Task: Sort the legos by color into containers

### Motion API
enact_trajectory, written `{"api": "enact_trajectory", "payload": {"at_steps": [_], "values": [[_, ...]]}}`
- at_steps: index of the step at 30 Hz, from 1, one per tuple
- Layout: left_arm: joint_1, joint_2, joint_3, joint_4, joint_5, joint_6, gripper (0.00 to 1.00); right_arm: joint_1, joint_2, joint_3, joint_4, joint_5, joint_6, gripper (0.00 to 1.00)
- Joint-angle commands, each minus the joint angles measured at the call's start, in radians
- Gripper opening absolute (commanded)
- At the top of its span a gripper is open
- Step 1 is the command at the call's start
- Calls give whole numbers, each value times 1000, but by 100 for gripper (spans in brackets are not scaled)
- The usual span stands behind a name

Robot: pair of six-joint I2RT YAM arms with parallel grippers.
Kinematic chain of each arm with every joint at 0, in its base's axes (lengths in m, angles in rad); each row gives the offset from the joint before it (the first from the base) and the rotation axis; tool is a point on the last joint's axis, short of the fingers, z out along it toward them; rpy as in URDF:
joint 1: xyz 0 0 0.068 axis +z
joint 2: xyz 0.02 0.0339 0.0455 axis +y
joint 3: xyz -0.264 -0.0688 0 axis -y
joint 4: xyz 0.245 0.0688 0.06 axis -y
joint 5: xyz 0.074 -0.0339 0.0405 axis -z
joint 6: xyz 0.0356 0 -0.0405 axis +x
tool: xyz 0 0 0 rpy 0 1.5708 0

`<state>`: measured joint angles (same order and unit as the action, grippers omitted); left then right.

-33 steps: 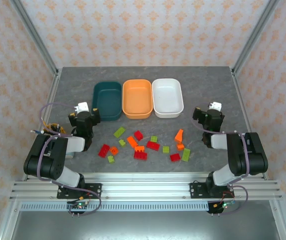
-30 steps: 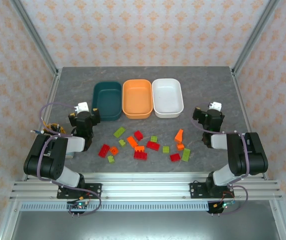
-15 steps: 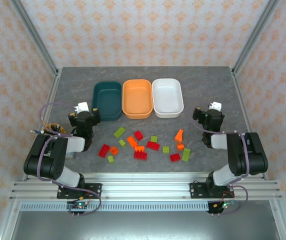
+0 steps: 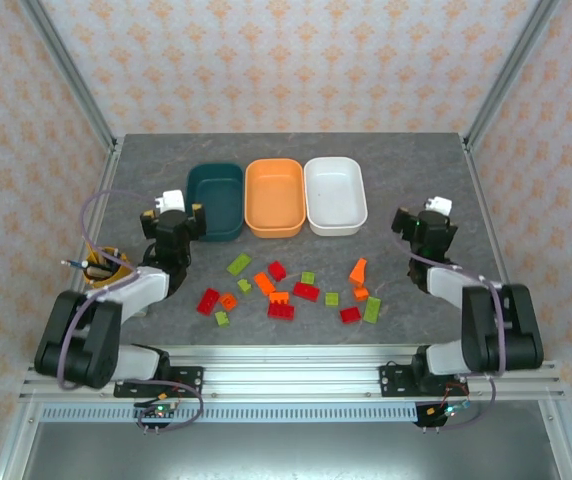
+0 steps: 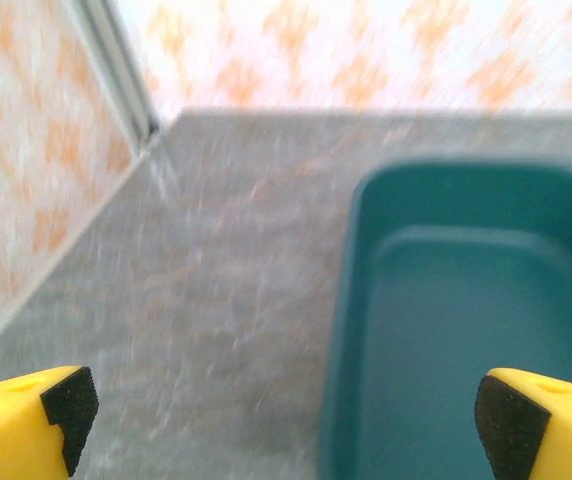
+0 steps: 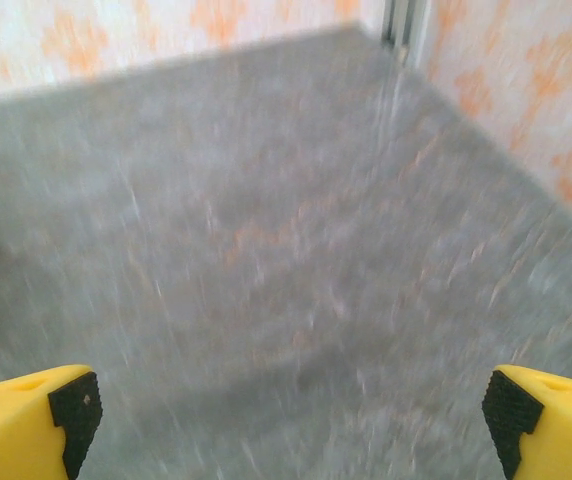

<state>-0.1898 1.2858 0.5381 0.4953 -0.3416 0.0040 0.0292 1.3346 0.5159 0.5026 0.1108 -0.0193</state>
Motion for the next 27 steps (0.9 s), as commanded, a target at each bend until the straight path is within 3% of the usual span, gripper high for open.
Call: {"api": "enact_trajectory", "payload": {"at_steps": [1, 7, 9, 10, 12, 14, 16, 18, 20, 27], "values": [[-47, -107, 109, -155, -113, 32, 100, 6, -128, 138, -136, 73, 14, 99], [-152, -208, 331, -295, -137, 25, 100, 95, -277, 457, -446, 99, 38, 99], [-182, -230, 421, -364, -122, -22, 100, 107, -286, 645, -739, 101, 270, 99], [-183, -237, 483, -439, -111, -102, 100, 106, -271, 735, -915, 91, 389, 99], [-178, -228, 657, -802, -153, -396, 100, 105, -233, 872, -1245, 84, 573, 100], [-172, -198, 803, -1134, -170, -617, 100, 98, -235, 887, -1356, 10, 600, 100], [-161, -198, 844, -1205, -62, -658, 100, 99, -272, 870, -1381, -95, 552, 99], [-151, -218, 832, -1207, 91, -663, 100, 106, -336, 834, -1401, -113, 556, 99], [-151, -240, 811, -1229, 162, -693, 100, 112, -363, 839, -1467, -108, 549, 99], [-185, -248, 689, -1316, 426, -671, 100, 151, -267, 820, -1749, -177, 528, 92]]}}
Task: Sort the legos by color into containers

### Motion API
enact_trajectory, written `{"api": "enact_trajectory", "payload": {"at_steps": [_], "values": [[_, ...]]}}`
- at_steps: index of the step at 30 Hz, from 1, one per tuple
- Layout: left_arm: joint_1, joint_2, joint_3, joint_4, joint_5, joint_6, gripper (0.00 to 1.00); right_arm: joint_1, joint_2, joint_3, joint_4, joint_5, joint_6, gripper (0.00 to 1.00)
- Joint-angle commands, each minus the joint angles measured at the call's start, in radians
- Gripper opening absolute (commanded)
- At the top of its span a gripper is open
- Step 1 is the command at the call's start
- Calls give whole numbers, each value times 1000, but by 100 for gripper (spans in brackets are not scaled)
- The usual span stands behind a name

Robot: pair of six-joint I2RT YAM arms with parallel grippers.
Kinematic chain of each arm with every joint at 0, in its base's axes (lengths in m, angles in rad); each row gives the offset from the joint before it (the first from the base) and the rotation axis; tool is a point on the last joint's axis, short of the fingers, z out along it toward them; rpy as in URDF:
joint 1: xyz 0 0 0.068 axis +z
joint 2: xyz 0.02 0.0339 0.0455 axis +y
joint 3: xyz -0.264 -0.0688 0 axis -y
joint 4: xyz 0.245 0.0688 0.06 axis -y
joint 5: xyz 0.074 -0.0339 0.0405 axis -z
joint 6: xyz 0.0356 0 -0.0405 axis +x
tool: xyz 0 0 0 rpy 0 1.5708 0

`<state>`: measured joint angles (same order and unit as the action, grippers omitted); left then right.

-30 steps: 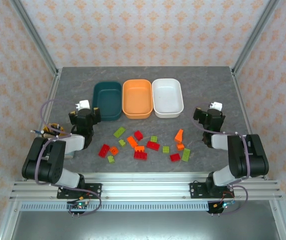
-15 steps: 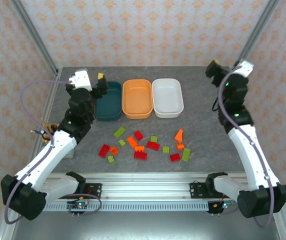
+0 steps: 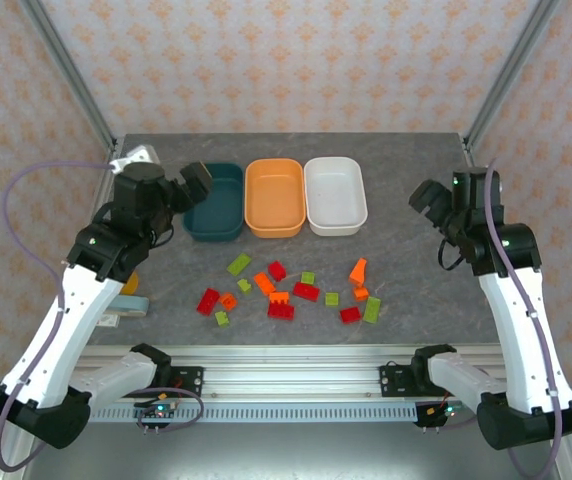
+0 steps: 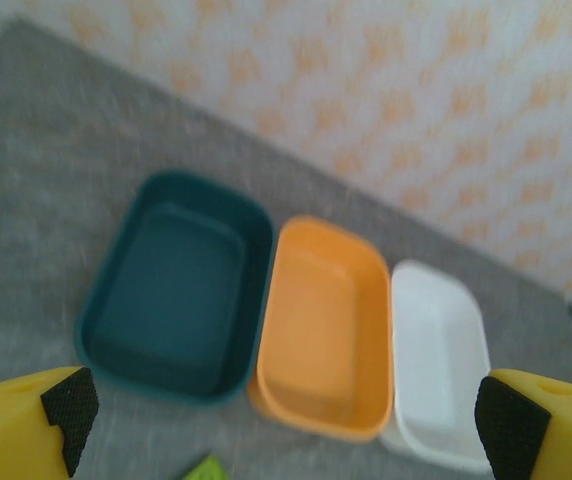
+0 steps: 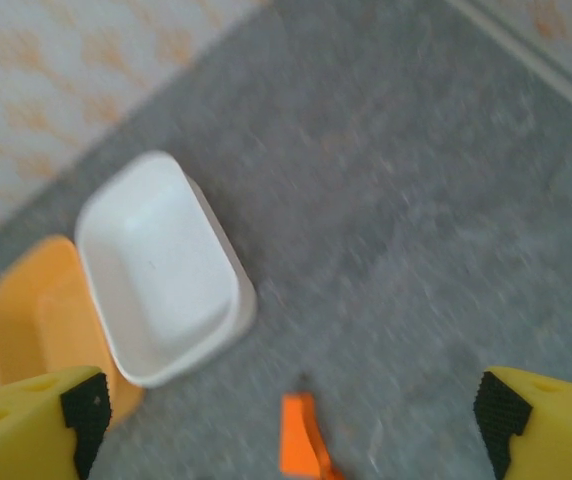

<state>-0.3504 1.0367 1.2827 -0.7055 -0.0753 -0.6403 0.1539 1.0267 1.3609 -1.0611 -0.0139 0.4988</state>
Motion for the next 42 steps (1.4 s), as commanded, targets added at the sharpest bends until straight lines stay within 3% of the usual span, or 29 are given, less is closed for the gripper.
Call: {"api": "enact_trajectory", "payload": {"at_steps": [1, 7, 11, 18, 26, 35, 38, 42], "values": [[-41, -6, -84, -112, 177, -30, 100, 43, 49, -46, -193, -60, 16, 89], [-181, -84, -254, -30, 235, -82, 100, 245, 125, -149, -119, -47, 82, 81], [-278, -109, -333, 28, 218, -142, 98, 318, 260, -212, 10, -130, 77, 78], [-413, -51, -348, 93, 183, -168, 96, 309, 473, -286, 165, -162, 55, 70], [-486, 12, -332, 150, 157, -197, 95, 246, 654, -281, 288, -256, 5, 65], [-509, 13, -330, 147, 132, -206, 95, 220, 763, -258, 305, -277, -17, 43], [-509, 10, -332, 150, 129, -207, 95, 220, 760, -255, 315, -262, -6, 30], [-509, 21, -304, 139, 120, -204, 95, 233, 697, -220, 289, -216, -1, 24]]}}
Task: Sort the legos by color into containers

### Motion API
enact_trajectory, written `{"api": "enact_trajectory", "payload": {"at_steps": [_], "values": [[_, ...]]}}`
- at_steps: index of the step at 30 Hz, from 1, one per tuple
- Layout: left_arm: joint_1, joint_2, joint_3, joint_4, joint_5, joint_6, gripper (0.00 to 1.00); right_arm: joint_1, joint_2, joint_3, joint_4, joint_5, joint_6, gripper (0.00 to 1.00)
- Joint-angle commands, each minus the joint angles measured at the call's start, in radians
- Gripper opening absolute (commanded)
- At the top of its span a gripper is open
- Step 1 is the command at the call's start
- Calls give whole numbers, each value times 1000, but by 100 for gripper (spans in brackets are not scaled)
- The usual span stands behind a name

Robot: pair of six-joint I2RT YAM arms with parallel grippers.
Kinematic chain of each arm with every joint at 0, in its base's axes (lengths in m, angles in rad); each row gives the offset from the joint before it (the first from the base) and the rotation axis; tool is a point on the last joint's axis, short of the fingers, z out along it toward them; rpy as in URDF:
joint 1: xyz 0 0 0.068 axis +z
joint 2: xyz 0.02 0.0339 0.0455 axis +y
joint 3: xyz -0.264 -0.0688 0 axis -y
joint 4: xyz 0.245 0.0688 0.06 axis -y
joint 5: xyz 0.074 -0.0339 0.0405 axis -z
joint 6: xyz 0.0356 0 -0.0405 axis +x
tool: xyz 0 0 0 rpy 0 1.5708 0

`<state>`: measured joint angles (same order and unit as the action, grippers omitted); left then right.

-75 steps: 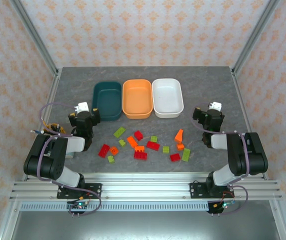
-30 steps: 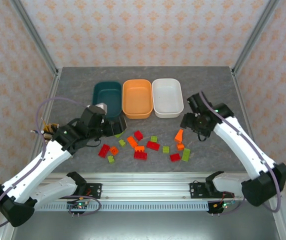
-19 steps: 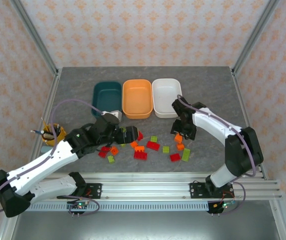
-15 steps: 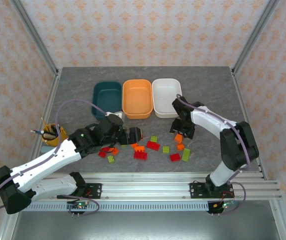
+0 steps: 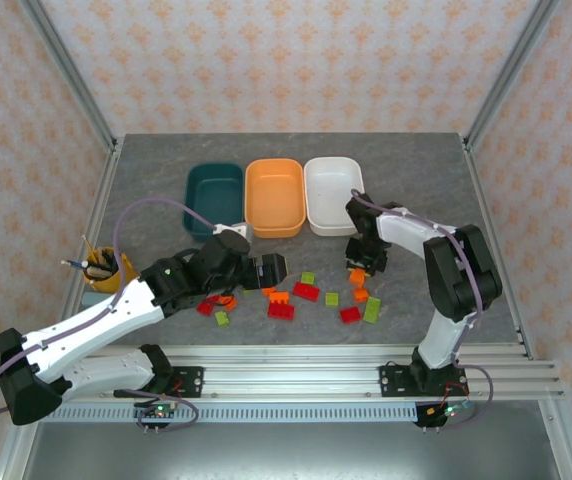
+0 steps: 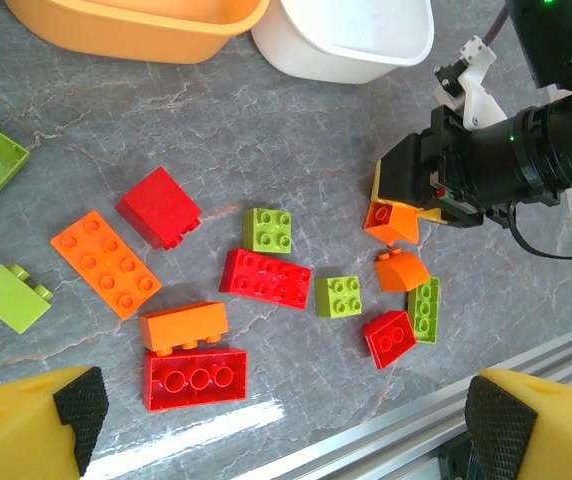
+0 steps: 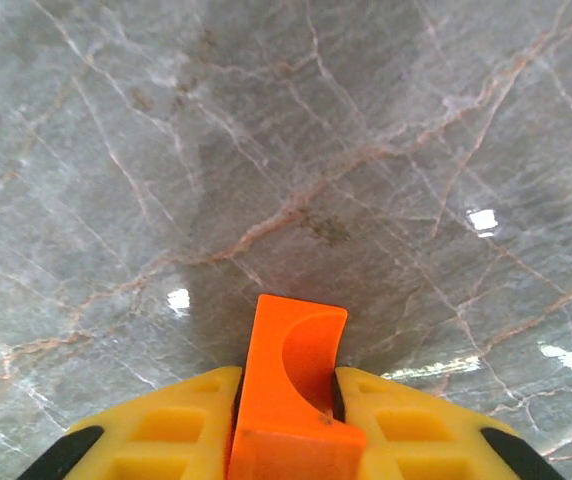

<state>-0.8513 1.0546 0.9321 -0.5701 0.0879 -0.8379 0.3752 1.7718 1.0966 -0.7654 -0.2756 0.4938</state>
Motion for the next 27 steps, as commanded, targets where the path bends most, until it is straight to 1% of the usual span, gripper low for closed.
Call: {"api": "enact_trajectory", "payload": {"at_steps": [1, 5, 7, 9, 11, 17, 24, 26, 27], "values": [[-8, 8, 63, -10, -57, -5, 95, 18, -70, 62, -22, 61, 2, 24], [6, 58, 199, -94, -127, 23, 96, 39, -151, 169, -79, 87, 8, 24], [37, 105, 277, -127, -122, 35, 96, 39, -150, 242, -92, 93, 6, 24], [91, 159, 346, -151, -90, 36, 96, 39, -108, 336, -108, 100, -13, 24], [148, 217, 409, -155, -43, 42, 96, 36, -34, 443, -117, 101, -36, 24], [255, 387, 575, -174, 26, 70, 95, -4, 233, 718, -132, 95, -71, 23], [311, 513, 659, -181, 70, 65, 94, -45, 532, 1003, -217, 77, -86, 24], [316, 532, 665, -190, 72, 58, 93, -48, 588, 1064, -246, 75, -90, 28], [316, 535, 663, -192, 73, 55, 93, -51, 611, 1090, -261, 71, -90, 31]]}}
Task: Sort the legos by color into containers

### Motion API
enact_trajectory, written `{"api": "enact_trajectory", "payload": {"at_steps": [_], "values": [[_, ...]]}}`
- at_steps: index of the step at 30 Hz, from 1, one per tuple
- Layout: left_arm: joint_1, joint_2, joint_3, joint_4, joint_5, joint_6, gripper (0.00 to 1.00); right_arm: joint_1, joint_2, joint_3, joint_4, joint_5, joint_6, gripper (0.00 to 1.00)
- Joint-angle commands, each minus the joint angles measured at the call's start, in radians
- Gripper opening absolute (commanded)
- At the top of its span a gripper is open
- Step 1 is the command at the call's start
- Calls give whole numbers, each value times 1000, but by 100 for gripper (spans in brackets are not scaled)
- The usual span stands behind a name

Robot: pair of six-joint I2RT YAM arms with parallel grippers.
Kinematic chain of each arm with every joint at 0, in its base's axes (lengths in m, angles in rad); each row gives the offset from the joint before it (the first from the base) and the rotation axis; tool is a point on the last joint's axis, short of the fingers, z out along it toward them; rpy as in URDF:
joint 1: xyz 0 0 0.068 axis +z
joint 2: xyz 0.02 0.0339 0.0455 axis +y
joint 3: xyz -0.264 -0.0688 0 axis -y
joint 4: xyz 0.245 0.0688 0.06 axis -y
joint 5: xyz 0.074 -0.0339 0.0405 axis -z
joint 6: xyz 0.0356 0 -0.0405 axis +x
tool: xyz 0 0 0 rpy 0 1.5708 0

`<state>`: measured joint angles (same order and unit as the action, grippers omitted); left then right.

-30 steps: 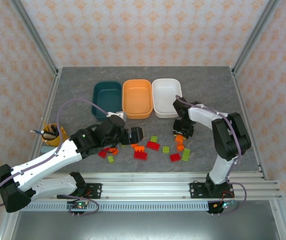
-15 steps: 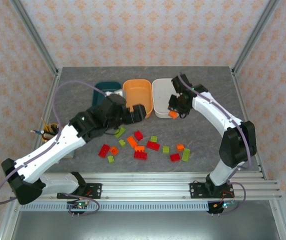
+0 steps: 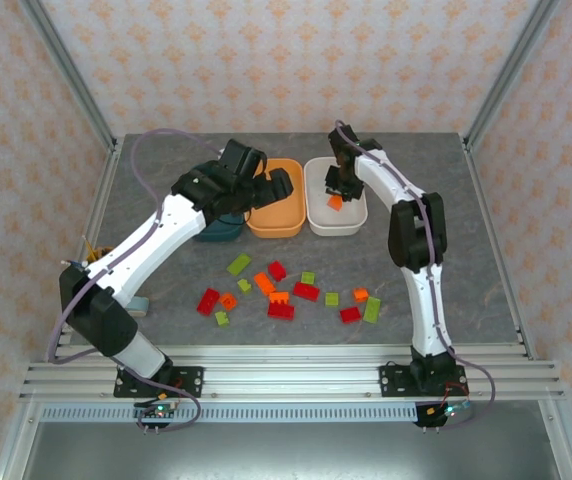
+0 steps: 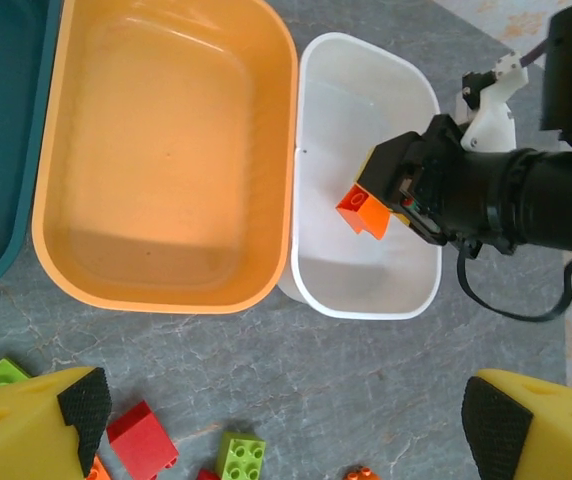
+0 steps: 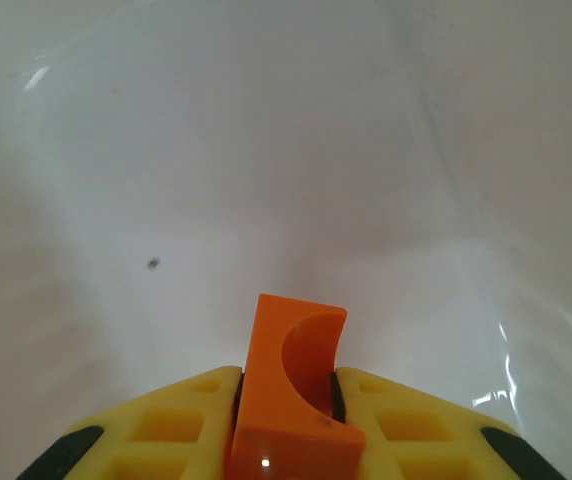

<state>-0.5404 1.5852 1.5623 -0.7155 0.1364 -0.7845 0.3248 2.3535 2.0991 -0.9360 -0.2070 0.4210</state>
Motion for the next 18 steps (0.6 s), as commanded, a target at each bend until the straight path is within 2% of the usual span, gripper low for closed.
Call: {"api": "enact_trajectory", "payload": {"at_steps": [1, 4, 7, 13, 18], "values": [[6, 6, 29, -48, 25, -2, 93, 0, 42, 107, -101, -1, -16, 35], [7, 0, 9, -55, 23, -9, 91, -2, 55, 143, -122, 0, -16, 50], [8, -26, -16, -73, 14, -10, 91, -1, 26, 168, -150, -1, -21, 59], [7, -120, -102, -149, -17, -32, 89, 20, -209, 93, -142, 42, -48, 60], [8, -232, -229, -191, -43, -26, 89, 83, -509, -152, -60, 37, -74, 60]]}}
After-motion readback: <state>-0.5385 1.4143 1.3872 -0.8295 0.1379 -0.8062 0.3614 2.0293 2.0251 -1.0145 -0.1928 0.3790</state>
